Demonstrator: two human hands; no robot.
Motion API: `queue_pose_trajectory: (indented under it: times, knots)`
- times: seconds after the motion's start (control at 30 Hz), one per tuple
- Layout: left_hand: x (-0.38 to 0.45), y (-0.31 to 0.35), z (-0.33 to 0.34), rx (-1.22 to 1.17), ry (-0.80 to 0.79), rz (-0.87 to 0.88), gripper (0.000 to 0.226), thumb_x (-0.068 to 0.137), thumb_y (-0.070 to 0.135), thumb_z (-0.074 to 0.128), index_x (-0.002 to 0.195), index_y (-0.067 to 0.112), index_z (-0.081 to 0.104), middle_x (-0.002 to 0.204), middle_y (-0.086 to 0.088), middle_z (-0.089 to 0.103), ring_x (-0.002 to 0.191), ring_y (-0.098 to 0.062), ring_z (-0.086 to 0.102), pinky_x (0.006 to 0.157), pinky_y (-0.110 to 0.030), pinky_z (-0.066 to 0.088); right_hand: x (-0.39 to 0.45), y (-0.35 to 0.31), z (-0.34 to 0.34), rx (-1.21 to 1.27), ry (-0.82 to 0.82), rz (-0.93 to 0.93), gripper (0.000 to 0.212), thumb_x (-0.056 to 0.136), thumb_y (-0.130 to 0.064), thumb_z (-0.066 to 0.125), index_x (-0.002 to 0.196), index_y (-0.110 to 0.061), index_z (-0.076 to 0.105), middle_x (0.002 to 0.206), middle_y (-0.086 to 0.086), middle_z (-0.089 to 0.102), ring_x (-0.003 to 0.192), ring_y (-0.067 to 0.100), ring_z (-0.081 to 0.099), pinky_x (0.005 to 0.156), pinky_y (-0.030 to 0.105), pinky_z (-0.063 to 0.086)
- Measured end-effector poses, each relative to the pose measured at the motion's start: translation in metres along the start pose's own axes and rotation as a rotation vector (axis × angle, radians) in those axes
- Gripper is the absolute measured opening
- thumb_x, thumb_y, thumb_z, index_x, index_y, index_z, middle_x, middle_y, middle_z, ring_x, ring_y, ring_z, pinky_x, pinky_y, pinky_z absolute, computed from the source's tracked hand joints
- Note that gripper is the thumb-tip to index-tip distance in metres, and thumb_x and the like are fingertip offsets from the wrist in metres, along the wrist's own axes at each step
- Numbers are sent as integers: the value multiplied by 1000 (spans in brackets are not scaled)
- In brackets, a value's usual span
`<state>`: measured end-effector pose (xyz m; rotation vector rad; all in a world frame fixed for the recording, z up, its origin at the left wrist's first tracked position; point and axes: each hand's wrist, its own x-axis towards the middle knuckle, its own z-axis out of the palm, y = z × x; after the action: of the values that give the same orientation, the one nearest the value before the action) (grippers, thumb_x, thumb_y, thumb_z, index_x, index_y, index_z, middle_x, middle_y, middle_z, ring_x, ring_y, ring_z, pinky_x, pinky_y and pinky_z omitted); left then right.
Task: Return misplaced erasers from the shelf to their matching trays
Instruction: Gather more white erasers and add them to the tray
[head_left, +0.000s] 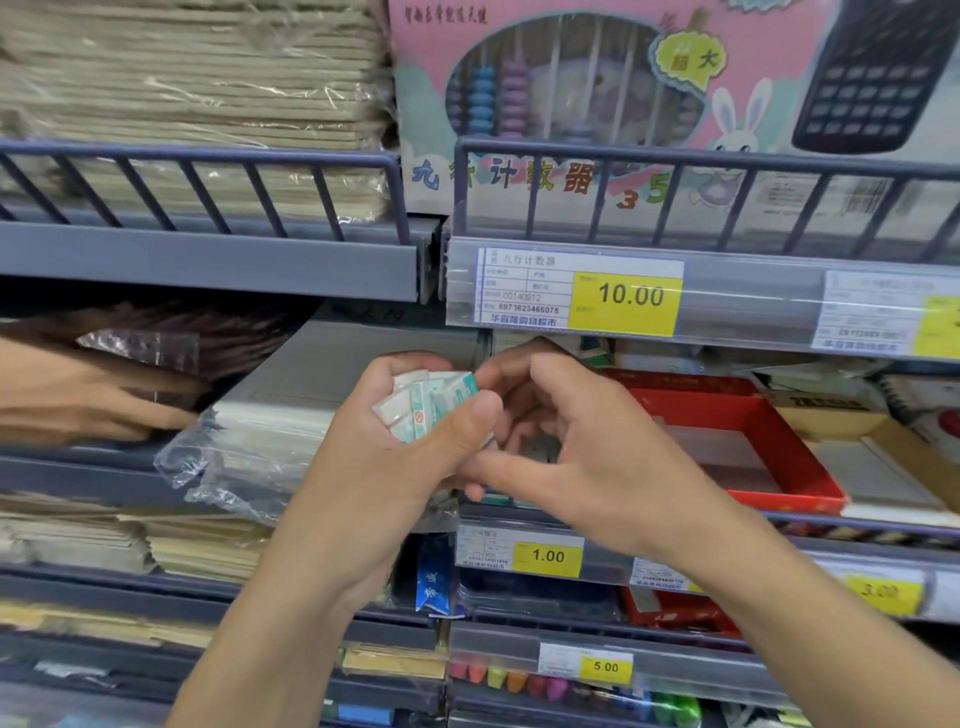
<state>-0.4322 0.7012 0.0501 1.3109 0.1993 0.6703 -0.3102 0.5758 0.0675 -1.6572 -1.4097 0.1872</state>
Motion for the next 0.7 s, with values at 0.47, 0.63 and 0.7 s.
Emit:
queue_pose_trajectory:
  times: [0.47,0.63,0.7]
  knots:
    - [-2,-6,0,-43,36,26,53,63,37,89,106,25,63,84,-6,76,67,-19,67,54,-23,55,-2,4,5,176,50,17,42,81,-23,78,119,-27,61,101,-6,66,91,18,66,78,38,58]
    - [0,-4,-10,-8,52,-23,35,69,29,90,96,32,68,79,-1,71,57,-16,58,51,-23,52,5,11,-9,7,82,77,34,79,-22,71,110,-34,69,97,-14,72,87,10,68,81,35,58]
    - [2,-3,-14,-3,96,-61,37,72,19,85,102,28,65,77,3,70,56,-15,56,53,-22,52,16,28,-25,-184,105,190,30,79,-21,72,105,-35,71,92,-14,73,88,10,69,86,35,56]
